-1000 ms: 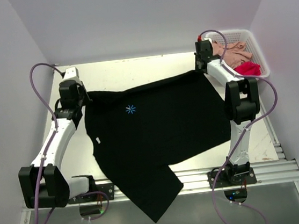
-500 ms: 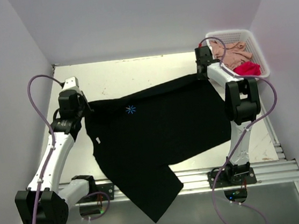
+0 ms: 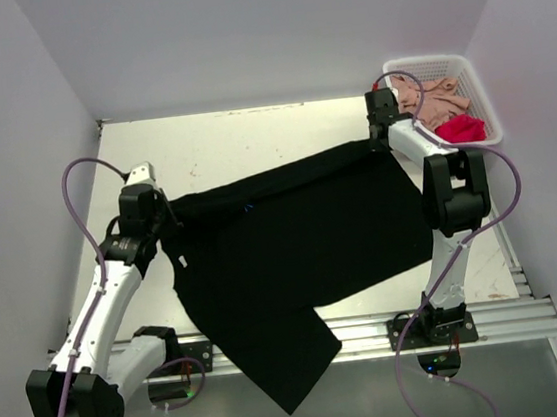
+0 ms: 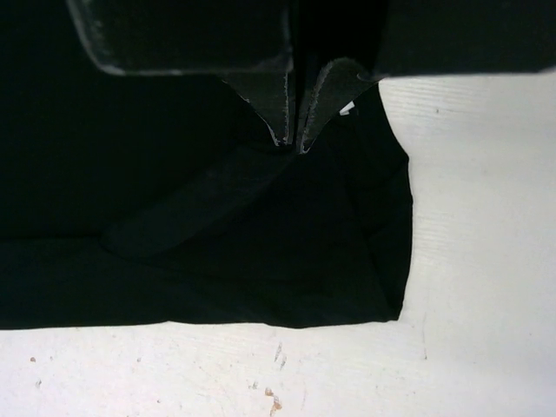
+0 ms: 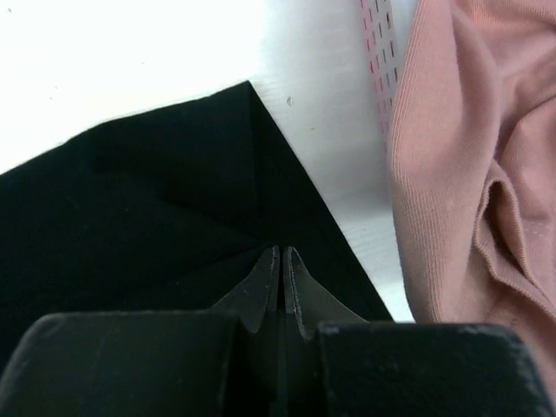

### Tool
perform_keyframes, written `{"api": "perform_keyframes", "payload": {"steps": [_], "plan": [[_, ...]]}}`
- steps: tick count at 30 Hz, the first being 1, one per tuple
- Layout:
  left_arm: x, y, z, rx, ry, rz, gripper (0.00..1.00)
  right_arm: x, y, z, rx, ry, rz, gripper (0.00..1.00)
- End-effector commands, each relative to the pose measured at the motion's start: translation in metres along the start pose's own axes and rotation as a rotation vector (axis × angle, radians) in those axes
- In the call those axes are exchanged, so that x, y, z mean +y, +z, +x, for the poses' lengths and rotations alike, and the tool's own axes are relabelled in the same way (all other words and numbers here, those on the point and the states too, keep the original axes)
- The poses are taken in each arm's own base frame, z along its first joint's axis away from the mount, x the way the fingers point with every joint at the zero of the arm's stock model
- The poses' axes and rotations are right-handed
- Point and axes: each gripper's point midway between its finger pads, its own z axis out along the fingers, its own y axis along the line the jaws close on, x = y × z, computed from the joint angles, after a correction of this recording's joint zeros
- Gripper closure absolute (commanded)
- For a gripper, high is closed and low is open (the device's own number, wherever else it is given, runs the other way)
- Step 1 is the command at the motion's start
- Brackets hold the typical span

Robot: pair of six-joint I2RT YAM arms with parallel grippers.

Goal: Fold and stack the t-shirts
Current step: Fold the flattened tshirt in 1/3 of the way

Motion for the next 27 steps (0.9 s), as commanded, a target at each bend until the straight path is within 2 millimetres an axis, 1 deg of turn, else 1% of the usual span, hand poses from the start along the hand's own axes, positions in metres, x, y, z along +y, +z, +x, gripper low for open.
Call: {"api": "perform_keyframes", "payload": {"steps": [1, 6, 17, 20, 27], "plan": [[0.001, -0.006, 0.004, -0.002, -0.020, -0.005, 1.00, -0.016, -0.017, -0.019, -0.062, 0.026, 0.035, 1.00], [0.004, -0.009, 0.004, -0.006, -0.019, -0.020, 1.00, -0.016, -0.015, -0.011, -0.046, 0.016, 0.043, 1.00], [0.004, -0.015, 0.007, 0.009, -0.030, -0.022, 1.00, -0.020, -0.012, -0.004, -0.032, 0.010, 0.065, 1.00], [0.006, -0.014, 0.014, 0.026, -0.035, -0.025, 1.00, -0.020, -0.012, -0.002, -0.029, 0.007, 0.066, 1.00], [-0.001, -0.014, 0.026, 0.053, -0.049, 0.005, 1.00, -0.021, -0.012, -0.001, -0.028, 0.006, 0.069, 1.00]]}}
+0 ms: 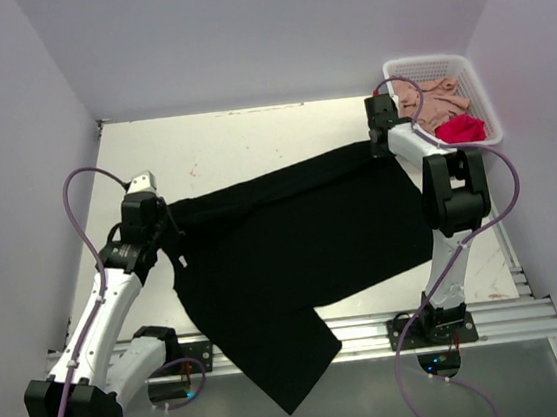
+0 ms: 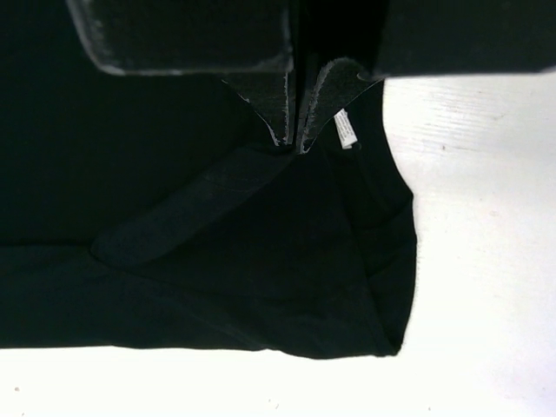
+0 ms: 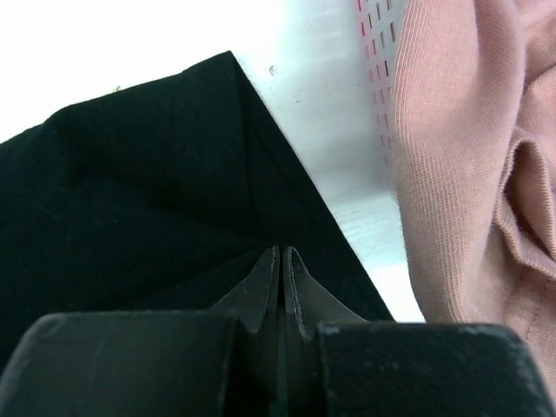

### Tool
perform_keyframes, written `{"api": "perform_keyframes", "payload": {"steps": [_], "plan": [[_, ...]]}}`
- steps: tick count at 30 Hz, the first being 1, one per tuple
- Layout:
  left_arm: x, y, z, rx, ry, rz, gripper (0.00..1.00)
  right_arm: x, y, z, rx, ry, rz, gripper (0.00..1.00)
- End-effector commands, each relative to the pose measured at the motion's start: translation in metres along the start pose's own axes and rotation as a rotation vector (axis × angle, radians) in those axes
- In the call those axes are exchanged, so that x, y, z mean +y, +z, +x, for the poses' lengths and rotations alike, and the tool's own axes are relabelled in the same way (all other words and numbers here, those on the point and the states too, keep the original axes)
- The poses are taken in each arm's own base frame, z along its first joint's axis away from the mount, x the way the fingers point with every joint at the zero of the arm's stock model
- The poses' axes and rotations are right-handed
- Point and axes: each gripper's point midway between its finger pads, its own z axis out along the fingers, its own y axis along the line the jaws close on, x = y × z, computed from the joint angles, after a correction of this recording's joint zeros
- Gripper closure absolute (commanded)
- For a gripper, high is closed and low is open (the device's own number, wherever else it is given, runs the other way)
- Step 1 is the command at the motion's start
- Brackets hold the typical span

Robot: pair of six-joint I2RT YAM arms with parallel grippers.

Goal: Fold and stack the t-shirts
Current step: Fold the flattened tshirt in 1/3 of the way

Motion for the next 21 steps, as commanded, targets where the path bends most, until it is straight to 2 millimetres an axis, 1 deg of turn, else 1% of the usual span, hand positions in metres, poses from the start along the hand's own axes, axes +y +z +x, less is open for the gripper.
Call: {"api": "perform_keyframes", "payload": {"steps": [1, 2, 3, 4, 5, 6, 7, 8, 9, 10, 11, 12, 13, 14, 15, 16, 17, 18, 19, 20, 21], "plan": [[-0.004, -0.004, 0.005, 0.010, -0.022, 0.018, 1.00, -0.016, -0.017, -0.021, -0.063, 0.028, 0.034, 1.00], [-0.005, -0.004, 0.006, 0.015, -0.022, 0.022, 0.74, -0.016, -0.018, -0.022, -0.065, 0.029, 0.032, 1.00], [-0.007, -0.005, 0.004, 0.011, -0.023, 0.028, 0.59, -0.014, -0.018, -0.023, -0.066, 0.031, 0.029, 1.00], [-0.008, -0.007, 0.003, 0.007, -0.029, 0.031, 0.46, -0.015, -0.020, -0.023, -0.063, 0.031, 0.028, 0.94], [-0.010, -0.009, 0.002, 0.002, -0.029, 0.039, 0.19, -0.015, -0.020, -0.024, -0.064, 0.033, 0.027, 0.63], [-0.012, -0.012, -0.002, -0.012, -0.035, 0.043, 0.10, -0.015, -0.022, -0.026, -0.068, 0.035, 0.026, 0.51], [-0.013, -0.015, -0.006, -0.026, -0.041, 0.047, 0.02, -0.016, -0.025, -0.029, -0.075, 0.040, 0.025, 0.44], [-0.014, -0.018, -0.010, -0.039, -0.045, 0.048, 0.00, -0.016, -0.027, -0.032, -0.083, 0.046, 0.022, 0.25], [-0.015, -0.021, -0.017, -0.058, -0.052, 0.050, 0.00, -0.017, -0.031, -0.035, -0.093, 0.050, 0.020, 0.16], [-0.016, -0.024, -0.020, -0.072, -0.053, 0.055, 0.00, -0.017, -0.036, -0.040, -0.107, 0.057, 0.010, 0.11], [-0.015, -0.025, -0.024, -0.083, -0.057, 0.049, 0.00, -0.017, -0.040, -0.045, -0.120, 0.063, 0.002, 0.04], [-0.017, -0.027, -0.029, -0.099, -0.056, 0.052, 0.00, -0.016, -0.043, -0.050, -0.135, 0.070, -0.012, 0.02], [-0.017, -0.026, -0.031, -0.103, -0.056, 0.048, 0.00, -0.017, -0.048, -0.056, -0.150, 0.078, -0.021, 0.01], [-0.017, -0.025, -0.033, -0.108, -0.055, 0.048, 0.00, -0.013, -0.052, -0.063, -0.167, 0.086, -0.042, 0.01], [-0.018, -0.020, -0.034, -0.113, -0.049, 0.045, 0.00, -0.013, -0.054, -0.067, -0.173, 0.091, -0.050, 0.02], [-0.019, -0.017, -0.036, -0.118, -0.047, 0.049, 0.09, -0.011, -0.056, -0.076, -0.189, 0.100, -0.060, 0.05], [-0.020, -0.012, -0.034, -0.118, -0.042, 0.053, 0.16, -0.001, -0.053, -0.075, -0.178, 0.095, -0.103, 0.21], [-0.024, -0.005, -0.039, -0.136, -0.038, 0.066, 0.26, 0.003, -0.051, -0.076, -0.171, 0.094, -0.121, 0.42], [-0.026, 0.000, -0.039, -0.138, -0.040, 0.071, 0.59, 0.007, -0.053, -0.083, -0.180, 0.100, -0.140, 0.71], [-0.027, 0.006, -0.037, -0.137, -0.041, 0.077, 0.75, 0.014, -0.042, -0.077, -0.149, 0.103, -0.150, 1.00], [-0.031, 0.015, -0.041, -0.149, -0.048, 0.083, 0.98, 0.020, -0.039, -0.074, -0.131, 0.099, -0.167, 1.00]]}}
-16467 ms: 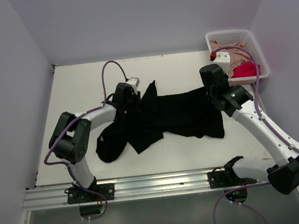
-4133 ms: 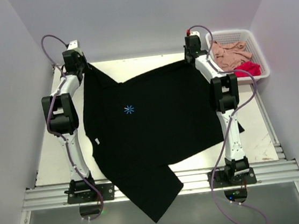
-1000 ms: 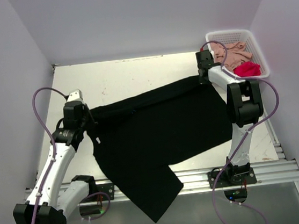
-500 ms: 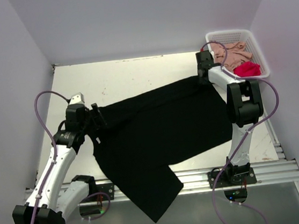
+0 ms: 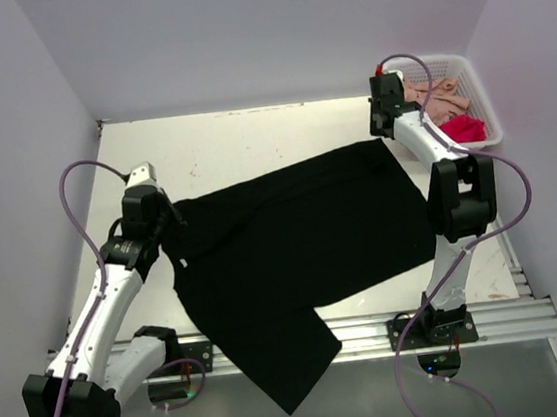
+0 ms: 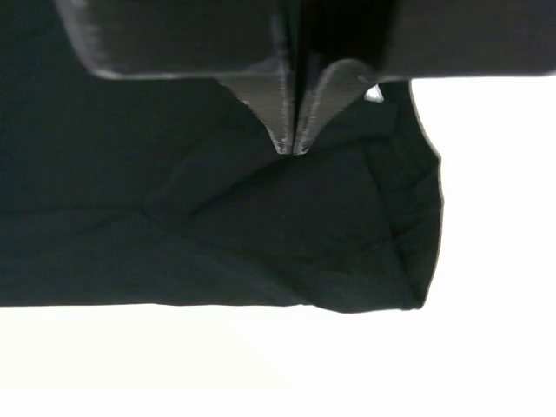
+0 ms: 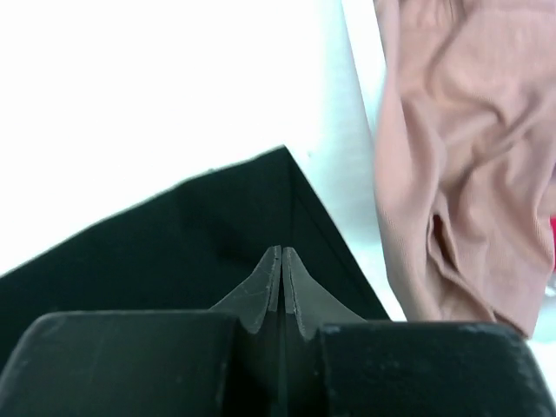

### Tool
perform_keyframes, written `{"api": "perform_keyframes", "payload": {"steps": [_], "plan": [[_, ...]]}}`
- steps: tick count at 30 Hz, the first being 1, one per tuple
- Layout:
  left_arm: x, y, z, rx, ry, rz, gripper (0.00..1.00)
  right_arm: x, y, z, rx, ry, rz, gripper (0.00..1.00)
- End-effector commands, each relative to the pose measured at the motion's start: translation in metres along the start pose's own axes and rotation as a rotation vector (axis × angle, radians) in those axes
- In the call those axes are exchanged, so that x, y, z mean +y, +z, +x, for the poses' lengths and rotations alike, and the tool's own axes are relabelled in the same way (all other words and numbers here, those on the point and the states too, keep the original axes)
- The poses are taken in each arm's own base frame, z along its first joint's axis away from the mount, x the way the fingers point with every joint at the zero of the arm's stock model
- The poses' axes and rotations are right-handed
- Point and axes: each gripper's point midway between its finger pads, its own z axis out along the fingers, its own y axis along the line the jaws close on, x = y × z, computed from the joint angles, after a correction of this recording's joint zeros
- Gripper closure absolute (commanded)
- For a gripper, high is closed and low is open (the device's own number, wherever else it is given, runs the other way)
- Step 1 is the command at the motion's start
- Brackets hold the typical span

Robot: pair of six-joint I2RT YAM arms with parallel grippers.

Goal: Fold and stack the t-shirts
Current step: Fold the flattened tshirt in 1/3 of the way

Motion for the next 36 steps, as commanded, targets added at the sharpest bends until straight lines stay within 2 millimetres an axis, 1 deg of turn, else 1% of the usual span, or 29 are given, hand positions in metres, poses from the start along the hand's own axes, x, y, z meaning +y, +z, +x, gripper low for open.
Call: {"api": "perform_keyframes", "payload": {"steps": [1, 2, 3, 5, 6, 7, 8, 9, 11, 13, 20, 23, 24, 26, 27, 28, 29, 30, 33, 36], "plan": [[-0.013, 0.023, -0.017, -0.083, -0.013, 0.039, 1.00, 0.017, 0.005, -0.013, 0.004, 0.032, -0.077, 1.00], [-0.010, 0.031, -0.010, -0.074, -0.013, 0.034, 1.00, 0.022, 0.013, -0.006, 0.026, 0.037, -0.089, 1.00], [-0.014, 0.042, -0.010, -0.079, -0.015, 0.043, 1.00, 0.029, 0.017, 0.000, 0.045, 0.038, -0.119, 1.00], [-0.013, 0.054, -0.002, -0.061, -0.015, 0.037, 1.00, 0.036, 0.020, 0.007, 0.064, 0.046, -0.144, 1.00], [-0.013, 0.065, 0.002, -0.048, -0.020, 0.032, 1.00, 0.041, 0.023, 0.011, 0.068, 0.046, -0.165, 1.00], [-0.011, 0.071, 0.006, -0.041, -0.025, 0.023, 1.00, 0.043, 0.025, 0.017, 0.083, 0.043, -0.171, 1.00], [-0.011, 0.075, 0.007, -0.040, -0.028, 0.017, 1.00, 0.044, 0.025, 0.019, 0.086, 0.042, -0.178, 1.00], [-0.009, 0.082, 0.015, -0.017, -0.043, 0.006, 1.00, 0.046, 0.025, 0.022, 0.092, 0.040, -0.185, 1.00], [-0.006, 0.087, 0.023, 0.000, -0.057, -0.004, 1.00, 0.046, 0.025, 0.029, 0.104, 0.032, -0.188, 1.00], [-0.003, 0.092, 0.030, 0.014, -0.075, -0.019, 1.00, 0.044, 0.023, 0.029, 0.096, 0.033, -0.186, 1.00], [0.019, 0.109, 0.060, 0.082, -0.099, -0.128, 1.00, 0.046, 0.017, 0.031, 0.096, 0.029, -0.199, 1.00], [0.025, 0.115, 0.070, 0.108, -0.104, -0.158, 1.00, 0.046, 0.016, 0.036, 0.103, 0.024, -0.198, 1.00], [0.028, 0.119, 0.077, 0.129, -0.102, -0.172, 1.00, 0.047, 0.016, 0.037, 0.104, 0.023, -0.199, 1.00], [0.030, 0.123, 0.081, 0.140, -0.103, -0.190, 1.00, 0.047, 0.015, 0.041, 0.110, 0.019, -0.200, 1.00], [0.034, 0.127, 0.087, 0.157, -0.098, -0.205, 1.00, 0.047, 0.015, 0.042, 0.111, 0.016, -0.198, 1.00], [0.031, 0.131, 0.083, 0.137, -0.104, -0.197, 1.00, 0.048, 0.014, 0.045, 0.114, 0.013, -0.197, 1.00], [0.033, 0.134, 0.083, 0.135, -0.102, -0.205, 1.00, 0.048, 0.013, 0.045, 0.114, 0.012, -0.198, 1.00], [0.036, 0.137, 0.088, 0.146, -0.099, -0.218, 1.00, 0.048, 0.012, 0.044, 0.110, 0.010, -0.196, 1.00], [0.041, 0.143, 0.091, 0.155, -0.087, -0.244, 1.00, 0.047, 0.008, 0.042, 0.105, 0.005, -0.196, 1.00], [0.049, 0.151, 0.091, 0.162, -0.071, -0.270, 1.00, 0.050, 0.004, 0.044, 0.107, -0.001, -0.201, 1.00]]}}
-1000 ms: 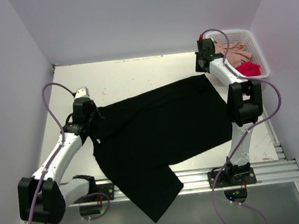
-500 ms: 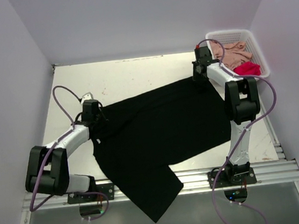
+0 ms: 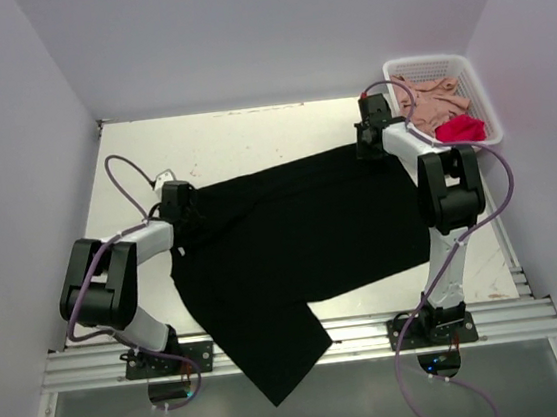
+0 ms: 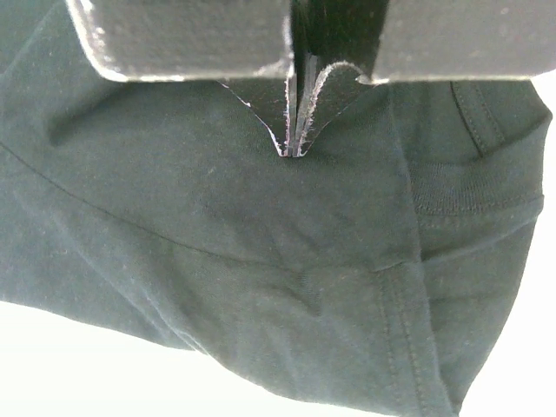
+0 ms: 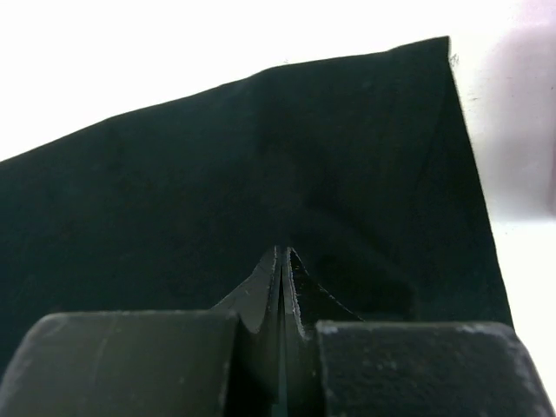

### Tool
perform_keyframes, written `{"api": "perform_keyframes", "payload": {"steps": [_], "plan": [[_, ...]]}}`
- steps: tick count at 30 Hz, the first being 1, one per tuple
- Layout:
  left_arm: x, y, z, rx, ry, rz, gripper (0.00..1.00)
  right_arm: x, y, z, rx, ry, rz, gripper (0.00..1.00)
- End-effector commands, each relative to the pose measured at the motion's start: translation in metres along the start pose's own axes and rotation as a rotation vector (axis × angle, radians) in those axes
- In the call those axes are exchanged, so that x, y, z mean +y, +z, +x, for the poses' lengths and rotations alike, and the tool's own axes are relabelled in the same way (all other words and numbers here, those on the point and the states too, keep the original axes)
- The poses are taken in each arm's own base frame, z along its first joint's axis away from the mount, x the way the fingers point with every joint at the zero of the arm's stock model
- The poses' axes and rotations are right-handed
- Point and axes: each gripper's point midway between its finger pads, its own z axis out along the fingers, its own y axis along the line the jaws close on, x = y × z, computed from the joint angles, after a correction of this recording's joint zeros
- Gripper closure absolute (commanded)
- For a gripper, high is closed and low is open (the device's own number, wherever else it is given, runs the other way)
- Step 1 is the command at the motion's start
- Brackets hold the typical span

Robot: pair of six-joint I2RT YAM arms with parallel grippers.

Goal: Fold and stack the t-shirts
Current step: Fold the flattened tshirt in 1/3 of the way

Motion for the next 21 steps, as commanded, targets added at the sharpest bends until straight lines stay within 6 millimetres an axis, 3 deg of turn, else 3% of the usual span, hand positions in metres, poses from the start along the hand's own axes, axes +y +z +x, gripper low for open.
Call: {"api": "perform_keyframes", "payload": {"steps": [1, 5, 9, 10, 12, 13, 15, 16, 21], "plan": [[0.023, 0.017, 0.003, 0.015, 0.009, -0.092, 1.00, 0.008, -0.032, -0.028, -0.094, 0.009, -0.032, 1.00], [0.032, 0.029, -0.013, 0.006, 0.000, -0.114, 1.00, 0.009, -0.038, -0.028, -0.099, 0.008, -0.038, 1.00], [0.043, 0.039, -0.041, -0.008, -0.069, -0.115, 1.00, 0.011, -0.041, -0.026, -0.102, 0.003, -0.032, 1.00], [0.041, 0.040, -0.057, -0.033, -0.077, -0.118, 1.00, 0.011, -0.042, -0.027, -0.103, 0.002, -0.032, 1.00], [0.047, 0.043, -0.062, -0.013, -0.067, -0.144, 1.00, 0.010, -0.043, -0.027, -0.106, 0.003, -0.023, 1.00], [0.040, 0.044, -0.077, -0.035, -0.069, -0.133, 1.00, 0.010, -0.044, -0.027, -0.107, 0.002, -0.023, 1.00], [0.053, 0.049, -0.089, -0.033, -0.081, -0.156, 1.00, 0.009, -0.044, -0.027, -0.105, 0.003, -0.018, 1.00], [0.046, 0.050, -0.106, -0.059, -0.080, -0.139, 1.00, 0.010, -0.043, -0.026, -0.102, 0.006, -0.019, 1.00], [0.033, 0.070, -0.120, -0.020, -0.010, -0.103, 1.00, 0.014, -0.035, -0.021, -0.080, 0.004, -0.028, 1.00]]}}
